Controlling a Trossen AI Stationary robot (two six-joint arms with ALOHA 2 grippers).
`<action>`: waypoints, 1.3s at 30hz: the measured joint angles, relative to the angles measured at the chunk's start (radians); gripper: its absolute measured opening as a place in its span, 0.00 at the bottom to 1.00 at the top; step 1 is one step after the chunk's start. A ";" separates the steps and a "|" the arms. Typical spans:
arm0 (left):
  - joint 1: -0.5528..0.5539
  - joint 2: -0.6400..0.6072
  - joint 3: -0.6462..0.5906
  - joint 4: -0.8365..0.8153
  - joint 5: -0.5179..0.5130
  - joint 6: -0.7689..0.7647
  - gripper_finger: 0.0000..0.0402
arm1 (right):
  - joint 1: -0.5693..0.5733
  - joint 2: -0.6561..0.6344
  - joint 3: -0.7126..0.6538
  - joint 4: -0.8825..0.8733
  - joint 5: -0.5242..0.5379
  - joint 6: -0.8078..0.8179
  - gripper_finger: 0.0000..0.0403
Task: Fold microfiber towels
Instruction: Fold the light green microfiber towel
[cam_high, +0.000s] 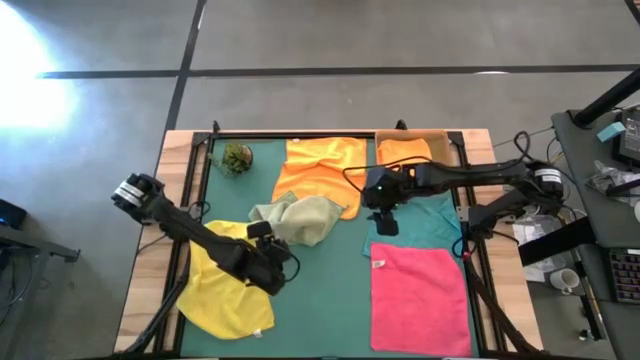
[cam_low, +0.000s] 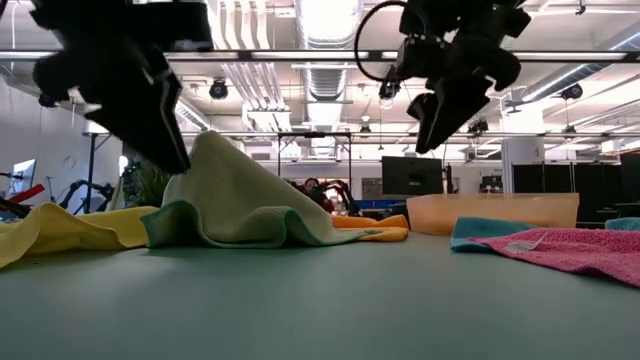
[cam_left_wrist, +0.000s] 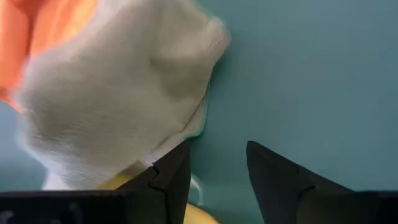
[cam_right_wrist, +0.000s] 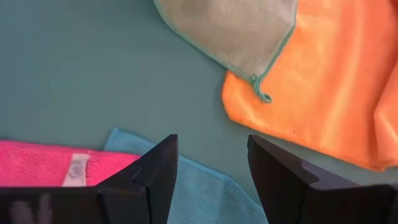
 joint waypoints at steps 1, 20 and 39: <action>0.000 0.012 0.000 -0.004 0.001 -0.019 0.35 | 0.000 0.009 0.000 0.000 0.000 -0.004 0.45; 0.053 0.104 -0.011 -0.083 -0.020 -0.179 0.35 | -0.001 0.083 0.001 0.030 0.000 -0.063 0.45; 0.124 0.120 -0.035 -0.074 0.020 -0.232 0.35 | -0.001 0.084 0.001 0.045 0.001 -0.063 0.45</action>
